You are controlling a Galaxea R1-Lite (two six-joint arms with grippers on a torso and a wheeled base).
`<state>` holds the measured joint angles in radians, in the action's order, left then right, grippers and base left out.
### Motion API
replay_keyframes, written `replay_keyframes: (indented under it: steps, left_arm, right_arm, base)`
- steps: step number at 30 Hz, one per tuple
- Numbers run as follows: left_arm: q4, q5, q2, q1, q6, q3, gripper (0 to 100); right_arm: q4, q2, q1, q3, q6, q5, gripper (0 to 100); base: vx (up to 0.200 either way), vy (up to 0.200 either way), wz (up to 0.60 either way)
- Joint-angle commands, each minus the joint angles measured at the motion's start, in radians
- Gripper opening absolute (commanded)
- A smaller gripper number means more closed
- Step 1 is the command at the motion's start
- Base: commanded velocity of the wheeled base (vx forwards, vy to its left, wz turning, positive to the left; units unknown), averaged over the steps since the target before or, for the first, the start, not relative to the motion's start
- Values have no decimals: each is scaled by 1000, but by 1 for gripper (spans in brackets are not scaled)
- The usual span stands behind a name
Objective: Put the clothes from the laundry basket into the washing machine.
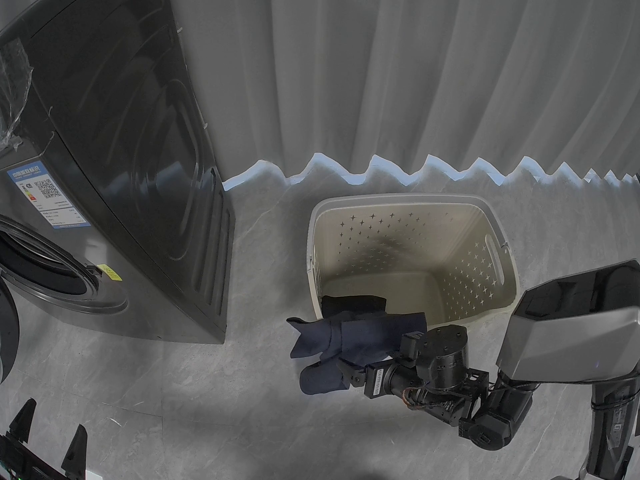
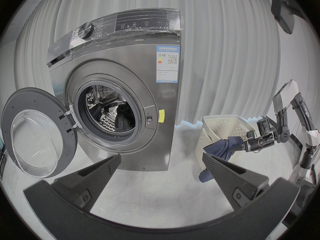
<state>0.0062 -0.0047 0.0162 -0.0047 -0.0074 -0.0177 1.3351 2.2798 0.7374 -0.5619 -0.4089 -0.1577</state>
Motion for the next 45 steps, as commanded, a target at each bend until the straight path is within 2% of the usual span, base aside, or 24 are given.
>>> replay_keyframes:
  steps: [1,2,3,16,17,19,23,27,30,32,34,36,45]
  left_arm:
    - [0,-1,-12,0,-3,16,100]
    - [0,-1,-10,0,-3,16,100]
    - [0,-1,-12,0,-3,16,100]
    - [0,-1,-12,0,-3,16,100]
    - [0,-1,-12,0,-5,16,100]
    - [0,-1,-10,0,-5,16,100]
    - [0,-1,-10,0,-5,16,100]
    - [0,0,-12,0,-5,16,100]
    - [0,0,-12,0,-5,16,100]
    - [0,0,-12,0,-5,16,100]
    - [0,0,-12,0,-5,16,100]
    - [0,0,-10,0,-3,16,100]
    - [0,0,-10,0,-3,16,100]
  right_arm:
    - [15,35,-3,-18,-1,0,100]
    - [19,38,-3,-19,-1,0,100]
    - [29,41,-4,-24,-1,-2,0]
    - [44,10,13,-7,-2,-3,0]
    - [44,-29,22,16,-2,-22,0]
    - [44,-39,25,22,-2,-23,0]
    - [41,-224,60,109,-1,-25,0]
    - [33,-381,96,172,-19,-23,0]
    - [18,-556,145,251,-39,-13,0]
    - [19,-612,149,275,-41,-2,0]
    - [30,-678,151,295,-41,32,0]
    - [32,-715,149,301,-37,47,0]
    - [15,-691,134,367,-21,52,0]
  base:
    - [0,0,0]
    - [0,0,0]
    - [0,0,0]
    - [0,0,0]
    - [0,0,0]
    - [0,0,0]
    - [0,0,0]
    - [0,0,0]
    - [0,0,0]
    - [0,0,0]
    - [0,0,0]
    - [0,0,0]
    - [0,0,0]
